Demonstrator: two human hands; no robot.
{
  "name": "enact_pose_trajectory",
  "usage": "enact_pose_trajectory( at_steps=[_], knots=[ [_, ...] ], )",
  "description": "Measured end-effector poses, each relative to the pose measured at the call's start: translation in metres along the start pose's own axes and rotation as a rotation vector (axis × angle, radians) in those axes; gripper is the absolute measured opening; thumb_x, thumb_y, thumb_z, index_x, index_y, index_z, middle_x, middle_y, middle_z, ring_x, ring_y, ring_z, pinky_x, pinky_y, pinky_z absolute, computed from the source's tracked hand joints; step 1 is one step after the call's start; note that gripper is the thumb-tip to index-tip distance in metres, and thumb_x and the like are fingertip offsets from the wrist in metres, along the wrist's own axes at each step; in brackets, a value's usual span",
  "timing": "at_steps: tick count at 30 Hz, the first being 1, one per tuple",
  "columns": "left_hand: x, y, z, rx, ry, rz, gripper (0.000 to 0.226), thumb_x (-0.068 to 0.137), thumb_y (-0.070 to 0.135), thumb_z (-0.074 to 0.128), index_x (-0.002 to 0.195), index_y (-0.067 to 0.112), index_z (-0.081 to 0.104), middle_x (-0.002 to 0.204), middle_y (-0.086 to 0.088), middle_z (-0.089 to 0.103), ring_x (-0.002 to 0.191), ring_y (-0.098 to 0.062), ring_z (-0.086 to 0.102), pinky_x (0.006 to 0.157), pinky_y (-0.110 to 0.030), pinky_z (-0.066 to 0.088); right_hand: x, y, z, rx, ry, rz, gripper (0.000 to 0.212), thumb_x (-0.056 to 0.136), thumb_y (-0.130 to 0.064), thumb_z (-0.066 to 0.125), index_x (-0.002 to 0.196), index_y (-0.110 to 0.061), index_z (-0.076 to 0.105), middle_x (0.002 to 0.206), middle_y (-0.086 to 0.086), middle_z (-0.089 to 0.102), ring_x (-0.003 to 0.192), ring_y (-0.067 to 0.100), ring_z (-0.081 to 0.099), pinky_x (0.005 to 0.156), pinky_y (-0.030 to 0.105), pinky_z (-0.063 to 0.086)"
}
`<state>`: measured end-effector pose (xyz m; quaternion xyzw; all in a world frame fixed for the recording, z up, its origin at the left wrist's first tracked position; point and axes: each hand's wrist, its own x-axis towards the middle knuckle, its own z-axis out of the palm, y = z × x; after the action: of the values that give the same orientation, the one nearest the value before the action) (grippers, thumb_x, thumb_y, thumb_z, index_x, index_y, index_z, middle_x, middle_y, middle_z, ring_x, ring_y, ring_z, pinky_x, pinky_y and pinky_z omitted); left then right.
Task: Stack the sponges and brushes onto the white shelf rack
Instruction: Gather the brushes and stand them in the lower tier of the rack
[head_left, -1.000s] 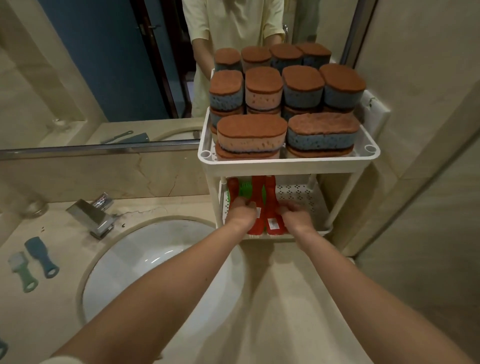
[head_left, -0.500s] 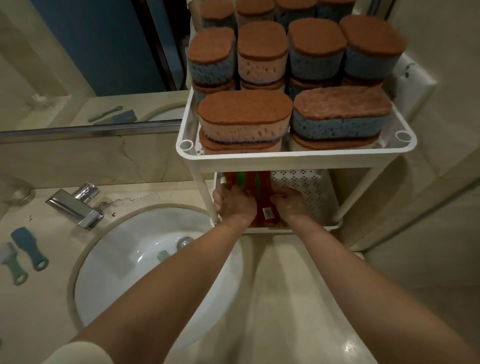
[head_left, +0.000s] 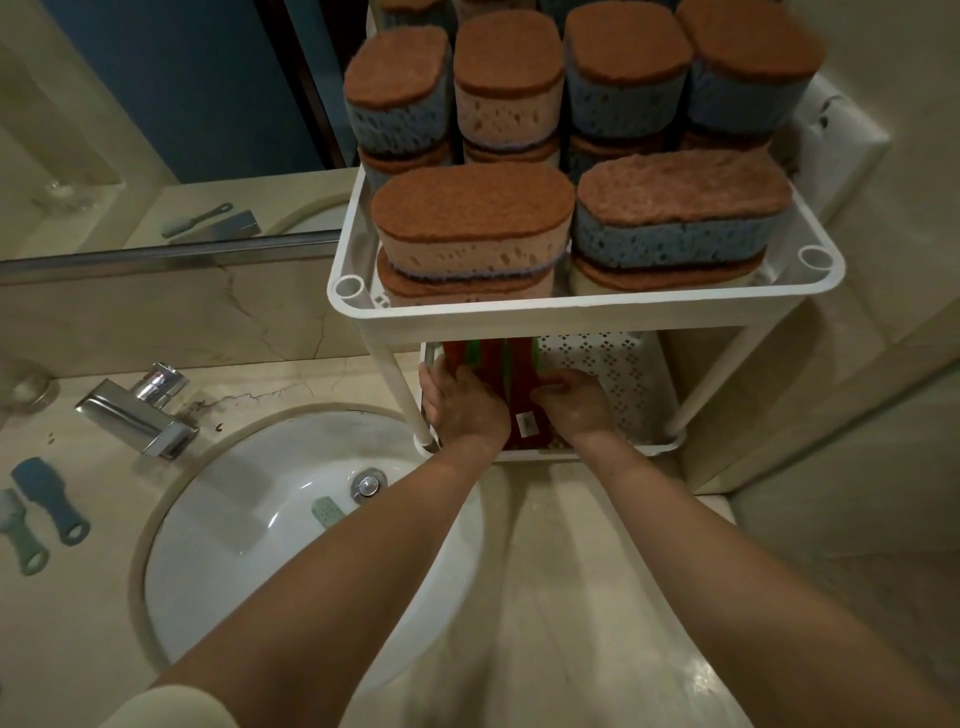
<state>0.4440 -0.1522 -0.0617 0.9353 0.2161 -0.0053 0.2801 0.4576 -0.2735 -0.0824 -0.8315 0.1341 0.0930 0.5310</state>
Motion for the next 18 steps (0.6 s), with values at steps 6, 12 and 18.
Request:
enact_pose_trajectory(
  at_steps=[6,12,18],
  knots=[
    [-0.006,-0.009,-0.002,0.05,0.038,0.161,0.066,0.091,0.015,0.049,0.149,0.033,0.025,0.159,-0.001,0.014,0.148,-0.024,0.008,0.117,-0.042,0.026,-0.002,-0.001,0.001,-0.077,0.007,0.01,0.022,0.084,-0.023,0.062,0.104,-0.02,0.07,0.102,0.0,0.071,0.076,0.008,0.057,0.055,0.017,0.038],
    [-0.009,-0.019,-0.001,0.32,-0.075,0.264,0.064,0.096,0.027,0.041,0.154,0.029,0.013,0.162,-0.006,0.001,0.149,-0.027,-0.003,0.12,-0.037,0.01,-0.007,-0.005,-0.002,-0.161,-0.01,0.0,0.032,0.087,-0.022,0.055,0.116,-0.022,0.069,0.112,0.0,0.071,0.081,0.01,0.056,0.054,0.013,0.035],
    [-0.004,-0.021,-0.005,0.384,-0.223,0.22,0.062,0.099,0.036,0.03,0.154,0.029,0.001,0.162,-0.004,-0.013,0.148,-0.028,-0.015,0.12,-0.04,0.003,-0.014,-0.007,-0.004,-0.175,-0.025,-0.04,0.035,0.088,-0.013,0.051,0.117,-0.023,0.07,0.112,0.0,0.071,0.086,0.013,0.062,0.067,0.02,0.045]
  ],
)
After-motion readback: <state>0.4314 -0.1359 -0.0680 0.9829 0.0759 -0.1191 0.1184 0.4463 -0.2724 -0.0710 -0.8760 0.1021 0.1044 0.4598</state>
